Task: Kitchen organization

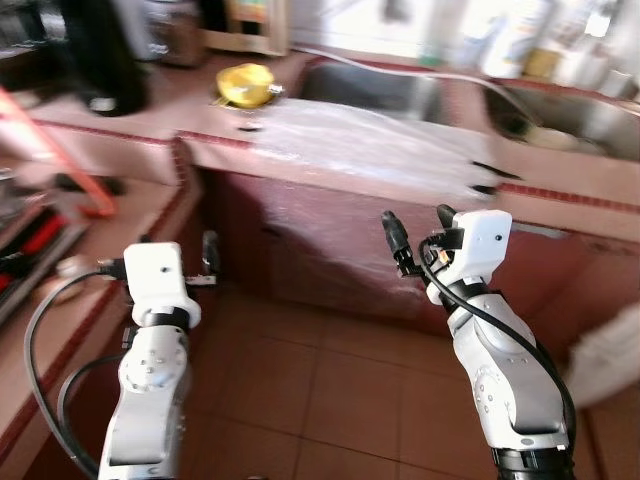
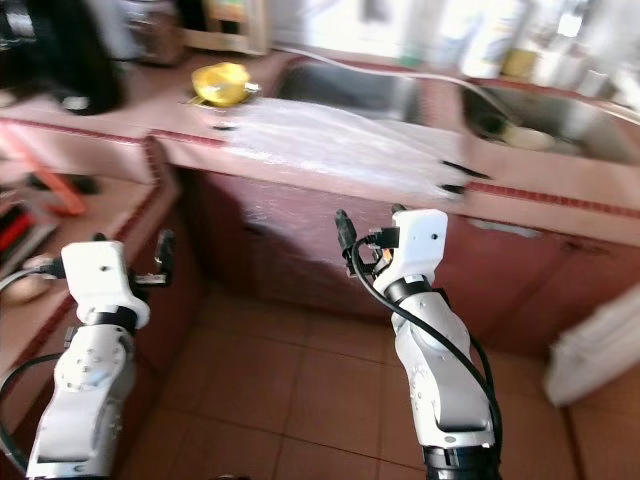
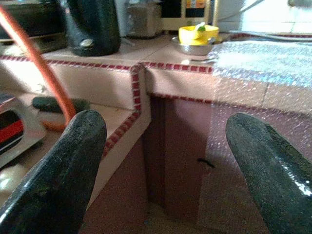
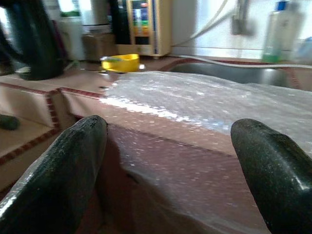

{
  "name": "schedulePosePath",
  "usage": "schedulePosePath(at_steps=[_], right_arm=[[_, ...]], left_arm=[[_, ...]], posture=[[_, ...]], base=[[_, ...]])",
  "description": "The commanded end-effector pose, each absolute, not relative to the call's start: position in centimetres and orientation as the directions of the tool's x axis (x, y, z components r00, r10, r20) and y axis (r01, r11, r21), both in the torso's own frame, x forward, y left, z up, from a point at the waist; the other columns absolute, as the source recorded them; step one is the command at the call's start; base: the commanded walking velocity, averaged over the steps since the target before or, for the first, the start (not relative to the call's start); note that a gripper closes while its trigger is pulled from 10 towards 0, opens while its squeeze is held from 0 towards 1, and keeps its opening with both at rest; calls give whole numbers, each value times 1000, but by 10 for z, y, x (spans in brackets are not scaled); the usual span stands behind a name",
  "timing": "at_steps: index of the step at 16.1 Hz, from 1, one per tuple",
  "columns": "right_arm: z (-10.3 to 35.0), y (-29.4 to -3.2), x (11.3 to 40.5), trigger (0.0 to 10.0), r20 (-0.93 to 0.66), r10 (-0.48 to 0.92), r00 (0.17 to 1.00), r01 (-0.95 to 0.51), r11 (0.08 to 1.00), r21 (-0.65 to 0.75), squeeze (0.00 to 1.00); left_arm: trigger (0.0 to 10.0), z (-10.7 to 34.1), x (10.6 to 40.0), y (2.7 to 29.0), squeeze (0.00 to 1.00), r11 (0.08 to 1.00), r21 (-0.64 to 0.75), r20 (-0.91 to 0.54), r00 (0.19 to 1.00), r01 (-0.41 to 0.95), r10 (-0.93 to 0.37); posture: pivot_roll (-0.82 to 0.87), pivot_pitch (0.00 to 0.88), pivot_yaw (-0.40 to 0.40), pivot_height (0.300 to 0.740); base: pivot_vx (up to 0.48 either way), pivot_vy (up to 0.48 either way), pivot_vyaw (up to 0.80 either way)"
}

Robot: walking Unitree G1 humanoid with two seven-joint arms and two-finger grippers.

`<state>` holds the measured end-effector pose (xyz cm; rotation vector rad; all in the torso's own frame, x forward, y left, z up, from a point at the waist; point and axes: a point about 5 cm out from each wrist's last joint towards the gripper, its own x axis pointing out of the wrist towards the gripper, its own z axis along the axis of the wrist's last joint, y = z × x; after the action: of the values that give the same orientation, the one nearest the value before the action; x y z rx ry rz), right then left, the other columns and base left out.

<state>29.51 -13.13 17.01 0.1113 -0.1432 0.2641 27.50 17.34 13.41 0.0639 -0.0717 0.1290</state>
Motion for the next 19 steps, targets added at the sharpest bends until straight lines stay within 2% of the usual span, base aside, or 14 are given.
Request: schedulePosePath(at_steps=[1,5,9,12,15,19], right_arm=[[168,-132,295,10000,147,233,961,-253,959,132,0],[164,-139,294,10000,117,198,973,-213,967,136,0],[164,-142,295,10000,106,159,982,-163,986,29,0],[161,-146,293,10000,97,130,987,-138,987,85,0],[150,-148,289,10000,40,157,987,-160,983,90,0],[150,-148,287,10000,56,167,984,-172,980,104,0]], left_arm=[[10000,138,278,171,0,990,74,90,990,-118,111],[10000,144,277,173,0,997,65,103,994,-53,46],[10000,152,275,156,0,997,3,113,991,73,-73],[10000,153,272,149,0,991,-24,107,986,128,-125],[10000,153,273,151,0,989,-49,93,987,139,-134],[10000,157,273,153,0,986,-79,104,985,144,-135]], posture=[[9,62,-35,740],[11,67,-29,740],[7,83,-31,740],[5,91,-32,740],[1,97,-31,740],[-2,101,-30,740]], base=[[0,0,431],[0,0,0],[0,0,0],[0,0,0],[0,0,0],[0,0,0]])
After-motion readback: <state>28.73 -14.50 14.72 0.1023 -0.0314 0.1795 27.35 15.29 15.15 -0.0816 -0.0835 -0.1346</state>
